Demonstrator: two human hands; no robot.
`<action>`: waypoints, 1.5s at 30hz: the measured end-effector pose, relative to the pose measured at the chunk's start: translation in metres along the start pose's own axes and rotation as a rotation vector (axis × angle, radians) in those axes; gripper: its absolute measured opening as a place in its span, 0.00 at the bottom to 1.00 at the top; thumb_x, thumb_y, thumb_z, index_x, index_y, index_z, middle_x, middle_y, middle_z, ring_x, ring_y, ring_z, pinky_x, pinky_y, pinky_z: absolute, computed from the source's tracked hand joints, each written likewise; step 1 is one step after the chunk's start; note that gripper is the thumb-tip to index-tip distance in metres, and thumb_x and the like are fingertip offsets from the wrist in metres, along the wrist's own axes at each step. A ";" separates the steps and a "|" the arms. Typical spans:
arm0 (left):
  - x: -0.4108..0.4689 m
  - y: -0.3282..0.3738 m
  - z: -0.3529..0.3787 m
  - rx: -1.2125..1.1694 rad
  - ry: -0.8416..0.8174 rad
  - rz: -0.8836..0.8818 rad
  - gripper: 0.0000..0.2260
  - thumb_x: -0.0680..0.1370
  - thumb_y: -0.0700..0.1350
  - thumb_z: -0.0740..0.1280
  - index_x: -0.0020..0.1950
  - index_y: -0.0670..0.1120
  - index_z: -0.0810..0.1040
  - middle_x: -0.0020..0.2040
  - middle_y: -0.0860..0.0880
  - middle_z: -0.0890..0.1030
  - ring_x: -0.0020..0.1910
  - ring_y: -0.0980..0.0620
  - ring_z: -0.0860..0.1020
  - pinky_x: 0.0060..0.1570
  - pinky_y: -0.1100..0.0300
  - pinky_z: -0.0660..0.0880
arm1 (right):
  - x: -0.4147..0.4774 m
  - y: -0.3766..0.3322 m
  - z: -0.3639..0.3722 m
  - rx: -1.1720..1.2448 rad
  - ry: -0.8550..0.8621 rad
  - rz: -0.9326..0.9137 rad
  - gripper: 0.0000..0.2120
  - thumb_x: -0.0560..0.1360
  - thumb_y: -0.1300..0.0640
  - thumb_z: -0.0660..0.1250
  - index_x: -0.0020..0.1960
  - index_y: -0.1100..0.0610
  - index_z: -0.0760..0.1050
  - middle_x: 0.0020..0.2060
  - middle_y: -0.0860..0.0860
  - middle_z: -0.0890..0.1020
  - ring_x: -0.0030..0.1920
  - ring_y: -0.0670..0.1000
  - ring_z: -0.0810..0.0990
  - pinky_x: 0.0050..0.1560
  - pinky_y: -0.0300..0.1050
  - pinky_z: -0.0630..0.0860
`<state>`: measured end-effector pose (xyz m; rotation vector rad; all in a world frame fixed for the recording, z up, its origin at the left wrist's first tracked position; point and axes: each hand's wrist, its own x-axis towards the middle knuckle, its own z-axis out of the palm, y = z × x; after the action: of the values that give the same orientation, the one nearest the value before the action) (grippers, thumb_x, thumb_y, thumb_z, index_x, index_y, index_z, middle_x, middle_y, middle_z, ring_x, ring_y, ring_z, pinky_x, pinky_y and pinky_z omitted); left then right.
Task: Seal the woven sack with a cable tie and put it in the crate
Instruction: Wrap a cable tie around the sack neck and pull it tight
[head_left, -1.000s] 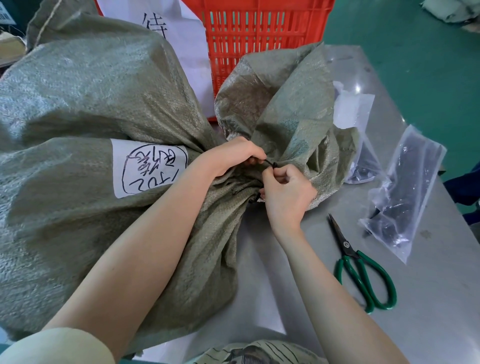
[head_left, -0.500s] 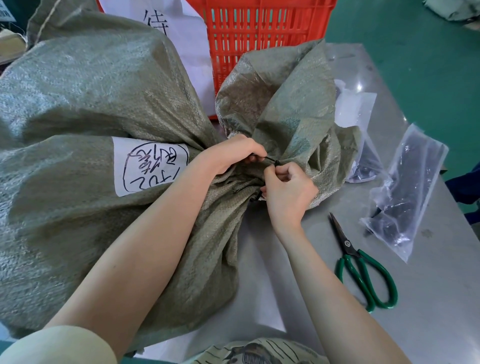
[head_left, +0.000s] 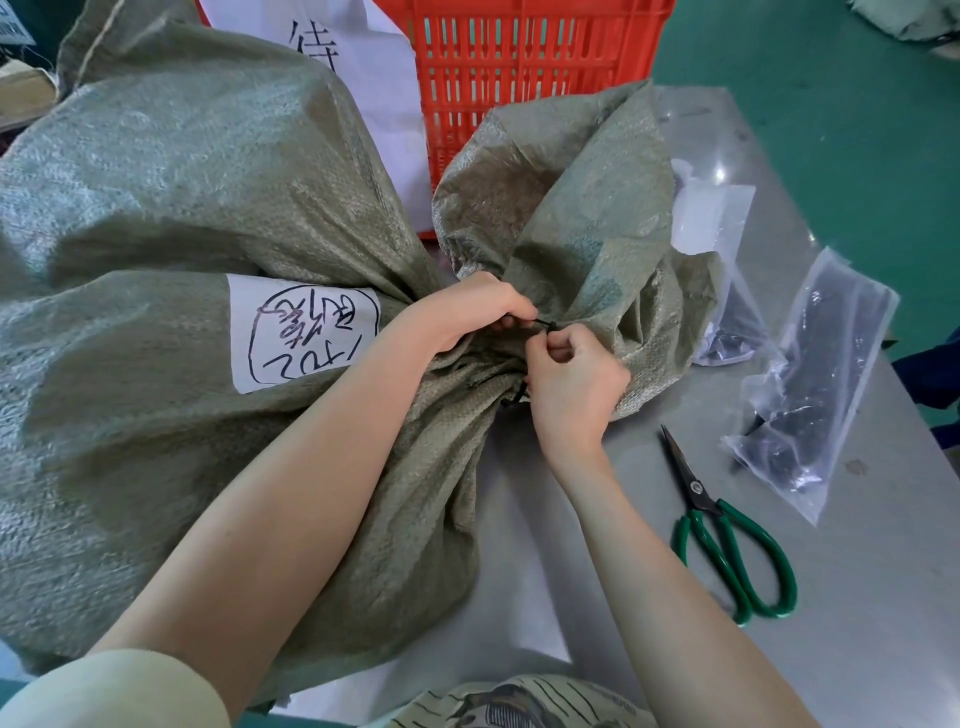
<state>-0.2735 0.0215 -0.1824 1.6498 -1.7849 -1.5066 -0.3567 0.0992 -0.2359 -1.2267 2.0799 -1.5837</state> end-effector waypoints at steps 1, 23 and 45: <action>0.000 0.000 0.000 0.003 -0.010 0.004 0.08 0.73 0.40 0.66 0.34 0.43 0.77 0.35 0.47 0.74 0.37 0.51 0.71 0.42 0.60 0.66 | 0.000 0.000 0.000 -0.022 0.007 -0.036 0.07 0.70 0.62 0.67 0.35 0.64 0.78 0.31 0.59 0.84 0.35 0.61 0.80 0.40 0.46 0.68; -0.005 -0.005 -0.012 0.249 -0.245 0.361 0.09 0.76 0.38 0.66 0.42 0.52 0.77 0.38 0.55 0.77 0.33 0.71 0.74 0.40 0.80 0.69 | -0.003 -0.001 -0.018 0.405 -0.289 0.319 0.18 0.75 0.50 0.62 0.29 0.55 0.72 0.19 0.48 0.73 0.20 0.49 0.74 0.25 0.44 0.76; 0.004 -0.008 -0.031 0.934 0.044 0.377 0.06 0.75 0.44 0.67 0.49 0.51 0.81 0.46 0.50 0.69 0.51 0.49 0.66 0.57 0.50 0.65 | -0.044 -0.008 -0.059 0.700 -0.434 0.430 0.11 0.61 0.61 0.60 0.20 0.58 0.69 0.12 0.47 0.66 0.15 0.43 0.61 0.18 0.28 0.55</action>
<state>-0.2468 0.0050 -0.1774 1.4760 -2.7930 -0.4561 -0.3637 0.1712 -0.2190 -0.7192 1.2384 -1.4719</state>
